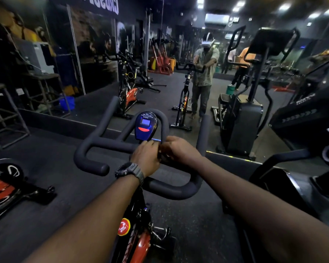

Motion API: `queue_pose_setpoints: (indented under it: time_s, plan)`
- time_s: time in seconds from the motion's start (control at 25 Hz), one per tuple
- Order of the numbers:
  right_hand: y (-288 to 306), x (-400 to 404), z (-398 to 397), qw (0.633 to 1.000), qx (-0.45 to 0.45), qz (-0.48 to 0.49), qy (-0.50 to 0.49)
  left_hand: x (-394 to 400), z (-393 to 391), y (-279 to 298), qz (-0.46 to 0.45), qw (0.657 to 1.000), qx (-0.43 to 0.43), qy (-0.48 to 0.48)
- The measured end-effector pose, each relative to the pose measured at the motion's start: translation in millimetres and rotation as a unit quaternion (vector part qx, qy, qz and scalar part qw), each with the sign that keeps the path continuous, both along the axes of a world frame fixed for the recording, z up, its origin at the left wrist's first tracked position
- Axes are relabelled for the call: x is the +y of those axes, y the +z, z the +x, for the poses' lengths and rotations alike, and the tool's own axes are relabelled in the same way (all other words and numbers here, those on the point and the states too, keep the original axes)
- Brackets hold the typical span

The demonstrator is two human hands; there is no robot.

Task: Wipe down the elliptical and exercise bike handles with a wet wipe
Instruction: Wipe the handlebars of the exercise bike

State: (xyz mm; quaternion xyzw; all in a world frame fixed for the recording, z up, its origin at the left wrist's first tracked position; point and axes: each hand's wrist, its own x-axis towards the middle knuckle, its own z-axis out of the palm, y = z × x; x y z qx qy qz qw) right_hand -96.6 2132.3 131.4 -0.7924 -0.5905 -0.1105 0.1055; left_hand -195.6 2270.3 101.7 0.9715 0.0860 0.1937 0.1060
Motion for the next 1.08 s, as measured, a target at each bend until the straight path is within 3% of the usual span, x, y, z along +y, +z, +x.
queue_pose_setpoints:
  time_s: [0.2, 0.36, 0.44, 0.6, 0.8, 0.96, 1.08]
  plan:
    - [37.5, 45.7, 43.1, 0.990, -0.037, 0.064, -0.118, 4.0, 7.0, 2.8, -0.007, 1.000, -0.005, 0.016]
    - [-4.2, 10.5, 27.5, 0.995, 0.012, 0.095, -0.041, -5.2, 12.9, 12.8, -0.043, 0.999, -0.016, 0.009]
    - [3.3, 13.7, 33.6, 0.996, 0.006, 0.085, -0.027, -6.0, 19.8, 14.8, -0.080, 0.996, -0.028, 0.025]
    - [43.8, 58.2, 56.5, 0.979, 0.002, 0.109, -0.170, -8.6, 32.1, 15.7, -0.132, 0.989, -0.025, 0.063]
    - [1.5, 11.5, 22.5, 0.992, 0.014, 0.104, -0.067, -2.7, 34.4, 13.2, -0.117, 0.991, -0.004, 0.067]
    - [44.1, 54.0, 51.7, 0.970, 0.044, 0.129, -0.203, -5.6, 35.1, 14.7, -0.125, 0.990, 0.013, 0.063]
    - [20.0, 42.8, 39.6, 0.954, 0.053, 0.179, -0.233, -4.7, 34.9, 16.9, -0.134, 0.989, 0.016, 0.062]
